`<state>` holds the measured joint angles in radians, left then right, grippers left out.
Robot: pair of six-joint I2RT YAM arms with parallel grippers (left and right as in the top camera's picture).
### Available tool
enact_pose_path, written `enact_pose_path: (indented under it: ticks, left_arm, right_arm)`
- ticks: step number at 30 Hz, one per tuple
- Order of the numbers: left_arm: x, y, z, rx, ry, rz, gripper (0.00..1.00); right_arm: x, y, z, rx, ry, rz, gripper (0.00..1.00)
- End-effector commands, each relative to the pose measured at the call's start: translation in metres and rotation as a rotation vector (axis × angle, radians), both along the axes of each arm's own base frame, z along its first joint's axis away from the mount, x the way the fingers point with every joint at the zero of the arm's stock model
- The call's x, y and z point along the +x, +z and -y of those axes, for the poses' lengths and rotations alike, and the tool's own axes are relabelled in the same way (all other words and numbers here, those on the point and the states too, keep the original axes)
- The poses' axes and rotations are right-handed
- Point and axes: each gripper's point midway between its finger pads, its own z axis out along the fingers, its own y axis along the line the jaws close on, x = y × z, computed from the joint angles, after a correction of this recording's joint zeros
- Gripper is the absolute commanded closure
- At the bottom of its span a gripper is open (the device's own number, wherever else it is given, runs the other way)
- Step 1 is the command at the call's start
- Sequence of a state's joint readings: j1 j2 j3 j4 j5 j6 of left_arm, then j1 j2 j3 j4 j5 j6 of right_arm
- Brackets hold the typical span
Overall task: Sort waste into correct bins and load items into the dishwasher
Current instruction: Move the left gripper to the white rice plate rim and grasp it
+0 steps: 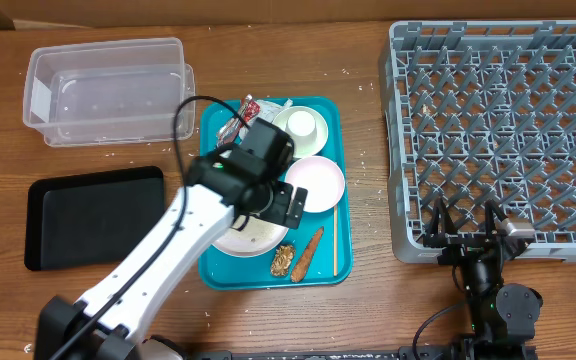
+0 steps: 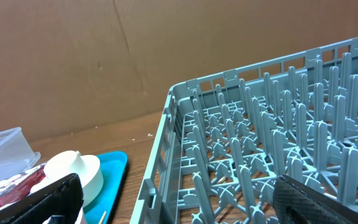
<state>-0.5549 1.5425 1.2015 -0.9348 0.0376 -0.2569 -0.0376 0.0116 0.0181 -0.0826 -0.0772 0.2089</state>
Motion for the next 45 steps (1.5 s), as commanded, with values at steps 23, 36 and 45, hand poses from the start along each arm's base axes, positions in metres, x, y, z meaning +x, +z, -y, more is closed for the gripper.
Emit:
enact_pose_path:
  ticks: [23,36,45]
  left_arm:
    - [-0.014,-0.099,0.002,0.324,-0.059,-0.163,0.06]
    - [-0.003,-0.104,0.01,0.294,-0.038,-0.129,0.28]
    - [-0.003,-0.104,0.01,0.297,-0.037,-0.126,0.4]
  right_arm:
    - [0.0,-0.002,0.001,-0.004,-0.005,0.003,0.0]
    - [0.0,-0.002,0.001,-0.004,-0.005,0.002,0.0]
    - [0.0,-0.002,0.001,-0.004,-0.005,0.003,0.0]
